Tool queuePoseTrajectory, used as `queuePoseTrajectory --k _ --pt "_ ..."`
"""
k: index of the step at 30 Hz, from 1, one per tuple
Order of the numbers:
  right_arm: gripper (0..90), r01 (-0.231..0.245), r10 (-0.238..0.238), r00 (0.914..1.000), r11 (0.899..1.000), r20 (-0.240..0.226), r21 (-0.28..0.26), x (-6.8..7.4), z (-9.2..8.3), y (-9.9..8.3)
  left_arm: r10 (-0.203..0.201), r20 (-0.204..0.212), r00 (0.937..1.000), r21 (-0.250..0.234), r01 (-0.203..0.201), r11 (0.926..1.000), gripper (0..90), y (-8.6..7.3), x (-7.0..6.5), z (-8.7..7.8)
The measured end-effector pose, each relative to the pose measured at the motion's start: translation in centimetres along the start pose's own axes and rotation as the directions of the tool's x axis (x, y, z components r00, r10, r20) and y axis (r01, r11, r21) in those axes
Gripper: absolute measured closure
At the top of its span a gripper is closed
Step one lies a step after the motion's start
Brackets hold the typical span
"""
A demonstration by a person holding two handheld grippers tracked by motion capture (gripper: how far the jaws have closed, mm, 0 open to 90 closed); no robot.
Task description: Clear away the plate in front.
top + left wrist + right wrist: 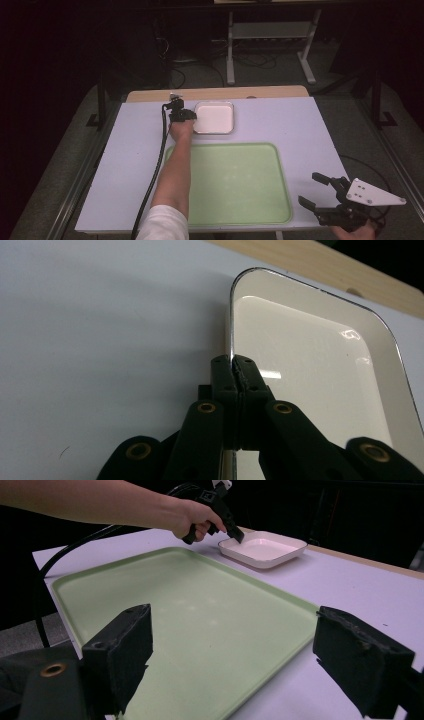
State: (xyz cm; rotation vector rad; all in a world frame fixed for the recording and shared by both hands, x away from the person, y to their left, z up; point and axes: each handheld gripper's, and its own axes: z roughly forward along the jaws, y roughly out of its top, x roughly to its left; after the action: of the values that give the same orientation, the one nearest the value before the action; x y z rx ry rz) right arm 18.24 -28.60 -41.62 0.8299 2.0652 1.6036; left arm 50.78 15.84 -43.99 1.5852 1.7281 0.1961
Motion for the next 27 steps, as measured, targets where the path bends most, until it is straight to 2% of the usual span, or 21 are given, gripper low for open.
queuePoseTrajectory --k 10,14,27 --pt "15.1 0.006 -0.006 0.9999 1.0 -0.009 0.0 0.2 0.3 0.1 -0.013 0.024 0.9996 -0.04 0.014 0.9991 88.9 0.2 -0.7 -1.3" --pt "15.1 0.005 -0.005 0.9999 1.0 -0.01 -0.002 0.2 0.3 0.1 -0.012 0.04 0.9991 -0.061 0.014 0.998 88.9 0.3 -1.0 -2.5" --pt "15.2 0.014 -0.014 0.9998 1.0 -0.014 -0.006 0.4 0.5 0.2 -0.028 0.042 0.9987 -0.115 0.032 0.9929 88.9 0.2 -0.4 -5.3"
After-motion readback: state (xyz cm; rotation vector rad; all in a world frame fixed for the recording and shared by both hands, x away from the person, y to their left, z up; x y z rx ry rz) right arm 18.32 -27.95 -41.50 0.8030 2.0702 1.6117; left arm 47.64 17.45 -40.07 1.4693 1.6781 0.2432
